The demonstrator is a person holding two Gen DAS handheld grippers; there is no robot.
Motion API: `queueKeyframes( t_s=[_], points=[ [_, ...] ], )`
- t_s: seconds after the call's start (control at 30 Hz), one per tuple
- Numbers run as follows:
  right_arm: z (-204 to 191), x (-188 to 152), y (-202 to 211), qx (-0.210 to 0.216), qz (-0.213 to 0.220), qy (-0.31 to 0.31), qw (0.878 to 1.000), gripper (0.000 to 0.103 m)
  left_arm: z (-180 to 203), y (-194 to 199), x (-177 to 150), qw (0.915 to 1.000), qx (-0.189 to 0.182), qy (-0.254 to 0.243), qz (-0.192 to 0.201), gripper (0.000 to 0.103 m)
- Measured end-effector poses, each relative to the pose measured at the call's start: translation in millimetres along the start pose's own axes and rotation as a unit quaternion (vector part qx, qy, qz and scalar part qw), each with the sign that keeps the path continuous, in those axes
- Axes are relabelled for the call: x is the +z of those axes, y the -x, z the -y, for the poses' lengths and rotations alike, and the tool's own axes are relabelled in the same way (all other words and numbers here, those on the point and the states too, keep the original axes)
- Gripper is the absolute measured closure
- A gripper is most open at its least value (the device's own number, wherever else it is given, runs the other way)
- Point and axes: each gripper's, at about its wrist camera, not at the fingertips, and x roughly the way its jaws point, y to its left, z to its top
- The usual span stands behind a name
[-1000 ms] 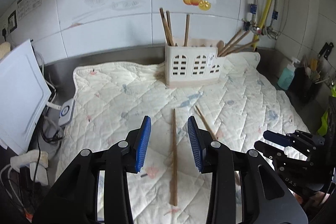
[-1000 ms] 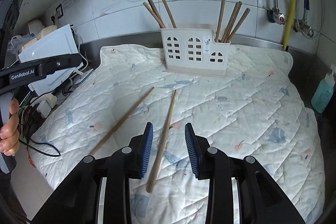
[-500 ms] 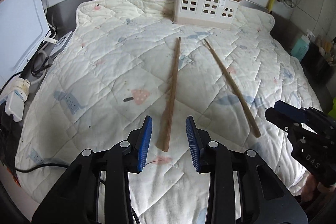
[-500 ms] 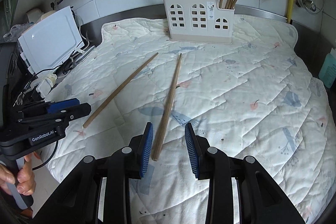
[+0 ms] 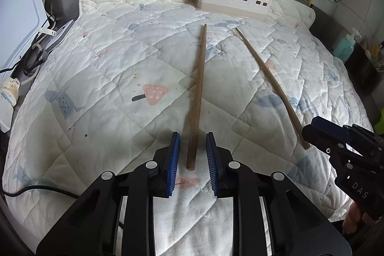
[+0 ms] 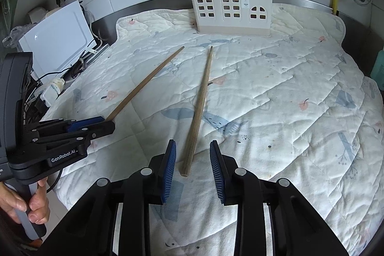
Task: Organize utensils
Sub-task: 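Open the left gripper and move both grippers back over the remaining chopsticks, then close the left gripper on a wooden chopstick while the right gripper closes on the other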
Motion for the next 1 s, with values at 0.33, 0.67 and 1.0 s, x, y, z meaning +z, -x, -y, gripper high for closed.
queueKeyframes(
  t_s=[0.33,0.67,1.0],
  points=[
    [-9,-5,-11,-0.018,-0.012,0.014,1.0,0.087,3,-1,0,0.9998,0.013,-0.014,0.004,0.093],
    [-7,-2,-1,-0.041,0.008,0.014,0.999,0.096,1,7,4,0.9995,-0.01,-0.027,0.013,0.098],
    [-8,26,54,-0.049,0.089,0.023,0.995,0.096,-2,5,5,0.999,-0.034,-0.024,0.014,0.098]
  ],
)
